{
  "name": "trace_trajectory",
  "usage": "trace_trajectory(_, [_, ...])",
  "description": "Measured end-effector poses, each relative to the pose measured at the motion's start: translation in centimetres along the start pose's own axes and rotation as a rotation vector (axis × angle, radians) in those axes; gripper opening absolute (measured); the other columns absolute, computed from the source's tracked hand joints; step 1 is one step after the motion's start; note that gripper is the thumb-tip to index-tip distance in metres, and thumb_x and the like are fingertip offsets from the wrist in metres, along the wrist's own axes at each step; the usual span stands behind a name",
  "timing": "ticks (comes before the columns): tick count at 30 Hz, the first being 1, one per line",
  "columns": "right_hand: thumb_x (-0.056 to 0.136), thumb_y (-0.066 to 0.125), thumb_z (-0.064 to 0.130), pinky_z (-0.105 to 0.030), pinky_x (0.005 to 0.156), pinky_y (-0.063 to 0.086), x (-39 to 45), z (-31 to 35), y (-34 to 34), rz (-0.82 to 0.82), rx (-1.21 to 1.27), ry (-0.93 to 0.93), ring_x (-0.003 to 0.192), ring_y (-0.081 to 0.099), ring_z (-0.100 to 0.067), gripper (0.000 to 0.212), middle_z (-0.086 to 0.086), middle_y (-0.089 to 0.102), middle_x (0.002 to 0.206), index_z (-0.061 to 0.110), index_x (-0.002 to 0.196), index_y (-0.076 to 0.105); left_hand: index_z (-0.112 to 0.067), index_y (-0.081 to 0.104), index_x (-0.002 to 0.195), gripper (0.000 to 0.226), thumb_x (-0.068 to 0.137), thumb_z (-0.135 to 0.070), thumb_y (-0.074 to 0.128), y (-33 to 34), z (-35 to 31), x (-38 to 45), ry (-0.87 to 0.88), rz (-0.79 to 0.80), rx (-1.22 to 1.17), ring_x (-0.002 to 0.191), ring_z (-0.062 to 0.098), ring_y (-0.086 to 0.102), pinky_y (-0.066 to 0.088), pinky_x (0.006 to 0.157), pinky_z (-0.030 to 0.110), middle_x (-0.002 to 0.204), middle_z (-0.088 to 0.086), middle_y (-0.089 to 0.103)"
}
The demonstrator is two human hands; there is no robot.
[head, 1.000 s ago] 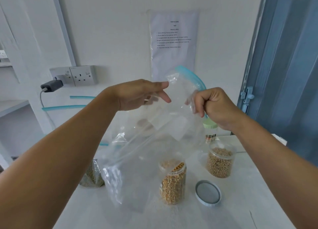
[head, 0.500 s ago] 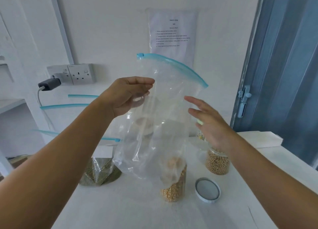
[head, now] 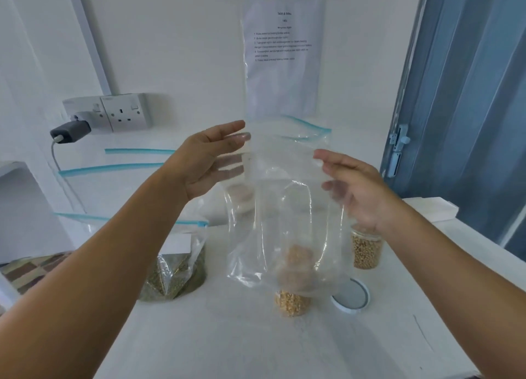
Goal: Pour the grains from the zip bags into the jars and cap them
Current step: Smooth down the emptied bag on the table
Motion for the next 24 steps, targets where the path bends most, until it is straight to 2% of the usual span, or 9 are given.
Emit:
trace_trajectory(2, [0.096,0.07,0.014,-0.019,0.059,0.049,-0.2,0.2,-1.8,-0.039,-0.02,0.007,0.056,0.061,-0.009,0.022,0.013,0.073,0.11,0.027,0.11,0.082,-0.021,0.068,0.133,0.036,0.1,-0.007,0.063,1.5,0.7,0.3,-0.013,0.044,-0.01,0.102,0.027,0.072,0.062,0.082,0.037,0.13,-0.003,0.073])
trace_trajectory(5, [0.097,0.07,0.022,-0.03,0.063,0.047,-0.3,0.7,-5.3,-0.094,-0.059,0.003,0.049,0.05,-0.009,0.02,0.018,0.074,0.113,0.029,0.111,0.082,-0.017,0.066,0.135,0.038,0.099,-0.004,0.063,4.2,1.7,1.0,-0.016,0.046,-0.01,0.083,0.025,0.07,0.062,0.074,0.033,0.13,0.0,0.073])
trace_trajectory(8, [0.098,0.068,0.025,-0.019,0.052,0.038,0.0,1.5,-9.7,-0.128,-0.106,-0.015,0.05,0.038,-0.008,0.022,0.023,0.075,0.11,0.028,0.117,0.079,-0.016,0.067,0.132,0.037,0.098,-0.002,0.064,8.0,3.2,2.0,-0.024,0.039,0.013,0.072,0.016,0.071,0.062,0.073,0.028,0.127,0.0,0.075])
trace_trajectory(10, [0.098,0.069,0.021,-0.02,0.052,0.032,0.5,2.0,-13.1,-0.12,-0.113,-0.028,0.052,0.034,-0.007,0.023,0.021,0.075,0.111,0.026,0.119,0.078,-0.016,0.069,0.128,0.034,0.098,-0.002,0.065,10.8,4.5,2.9,-0.03,0.027,0.026,0.072,0.013,0.071,0.062,0.075,0.027,0.124,0.001,0.076])
trace_trajectory(13, [0.097,0.07,0.016,-0.016,0.05,0.032,1.3,2.2,-19.2,-0.123,-0.104,-0.008,0.065,0.038,-0.007,0.021,0.017,0.077,0.114,0.024,0.115,0.078,-0.012,0.069,0.126,0.032,0.097,0.001,0.066,16.0,6.7,4.2,-0.031,0.003,0.016,0.074,0.013,0.073,0.062,0.074,0.026,0.121,0.004,0.077])
trace_trajectory(15, [0.096,0.071,0.017,-0.016,0.054,0.032,1.6,2.2,-23.3,-0.124,-0.11,0.02,0.072,0.041,-0.007,0.019,0.016,0.077,0.112,0.025,0.111,0.08,-0.011,0.07,0.125,0.031,0.097,0.002,0.066,19.5,8.4,5.0,-0.04,-0.027,0.012,0.073,0.012,0.073,0.061,0.072,0.024,0.119,0.004,0.077])
trace_trajectory(17, [0.096,0.072,0.018,-0.016,0.056,0.031,1.9,2.1,-27.4,-0.129,-0.128,0.058,0.071,0.043,-0.005,0.018,0.016,0.078,0.108,0.026,0.109,0.08,-0.011,0.07,0.124,0.03,0.097,0.001,0.066,22.9,10.2,5.9,-0.062,-0.051,0.015,0.072,0.012,0.073,0.061,0.071,0.024,0.118,0.004,0.077])
trace_trajectory(21, [0.097,0.071,0.016,-0.011,0.049,0.037,2.1,1.8,-34.0,-0.11,-0.147,0.127,0.058,0.052,0.002,0.019,0.011,0.075,0.099,0.025,0.111,0.08,-0.013,0.071,0.124,0.03,0.095,-0.004,0.072,28.4,13.8,7.3,-0.127,-0.1,0.03,0.069,0.011,0.071,0.06,0.071,0.023,0.111,0.002,0.075])
trace_trajectory(24, [0.096,0.072,0.018,-0.012,0.051,0.042,2.6,1.0,-37.6,-0.097,-0.174,0.172,0.061,0.045,-0.004,0.018,0.011,0.077,0.112,0.029,0.107,0.082,-0.015,0.072,0.125,0.034,0.092,-0.01,0.077,31.3,16.2,8.0,-0.166,-0.133,0.038,0.066,0.012,0.067,0.059,0.07,0.023,0.098,-0.002,0.072])
Point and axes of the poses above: each hand's wrist, its own x-axis towards the middle knuckle, its own y-axis out of the palm, z = x × y, the point moved 10 cm from there along x, towards the middle knuckle
